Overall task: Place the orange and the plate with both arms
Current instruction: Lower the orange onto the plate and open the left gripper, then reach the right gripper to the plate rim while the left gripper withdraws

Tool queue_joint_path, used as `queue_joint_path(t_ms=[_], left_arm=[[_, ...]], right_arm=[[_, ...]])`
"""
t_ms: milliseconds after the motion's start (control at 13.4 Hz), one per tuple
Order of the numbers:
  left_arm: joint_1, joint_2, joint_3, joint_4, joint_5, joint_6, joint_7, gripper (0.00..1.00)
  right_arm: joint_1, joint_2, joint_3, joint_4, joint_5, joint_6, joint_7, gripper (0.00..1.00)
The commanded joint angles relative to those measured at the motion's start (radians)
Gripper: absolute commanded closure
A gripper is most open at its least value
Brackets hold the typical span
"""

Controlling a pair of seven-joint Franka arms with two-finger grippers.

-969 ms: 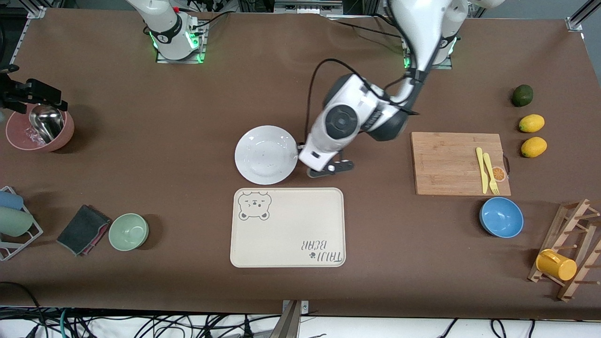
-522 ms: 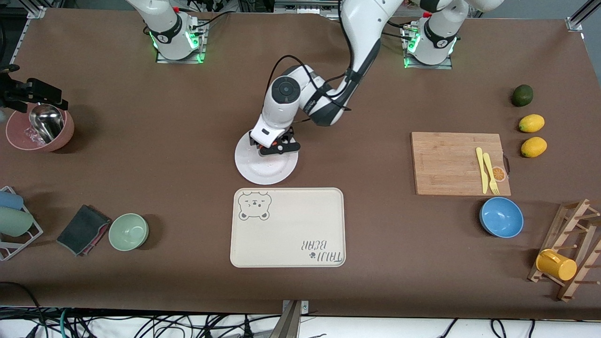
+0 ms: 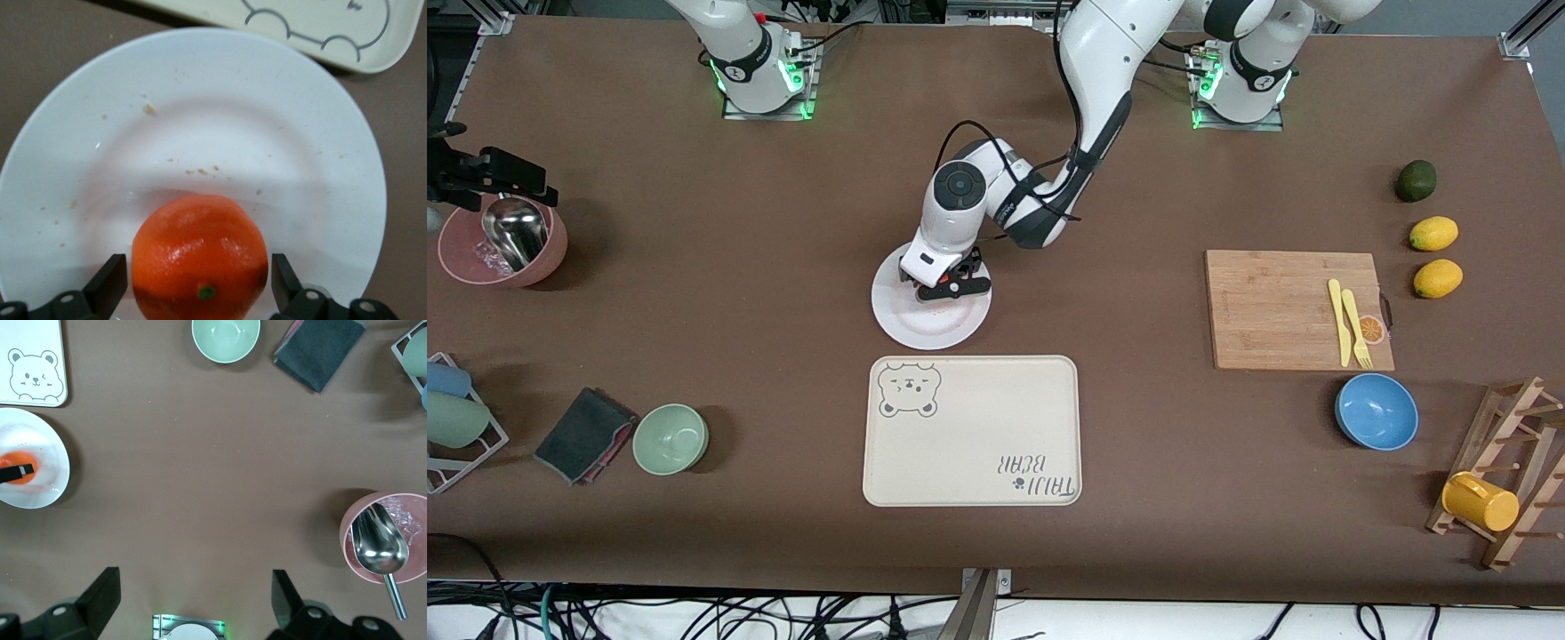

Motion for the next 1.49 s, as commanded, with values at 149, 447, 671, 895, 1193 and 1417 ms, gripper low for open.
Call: queue_joint_path(t_ms=[149,447,671,895,1193,1417], left_arm=[[0.101,-0.133,0.028,0.015,0.043,-0.244,0.046,0.00],[0.322,-0.259,0.024,0.015,0.027,-0.528,0.314,0.00],[0.509,-0.299,0.030,0.016,0.040,-0.695,0.541,0.00],[0.649,-0.303,0.059,0.018,0.044,-0.804,0.740,0.00],[0.686,-0.310,0.134,0.020,0.242,-0.812,0.795,0.00],[0.729,-0.328,0.136,0.020,0.244,-0.814,0.853,0.00]], right_arm=[[0.005,0.006,0.011,-0.041,0.005,0.000,0.003,0.00],[0.007,0.001,0.014,-0.124,0.058,0.058,0.003,0.00],[0.007,0.000,0.027,-0.202,0.125,0.121,0.001,0.00],[0.007,0.000,0.043,-0.311,0.270,0.225,0.001,0.00],[0.007,-0.003,0.054,-0.524,0.506,0.419,-0.085,0.00],[0.007,0.006,0.051,-0.705,0.757,0.549,-0.351,0.00]])
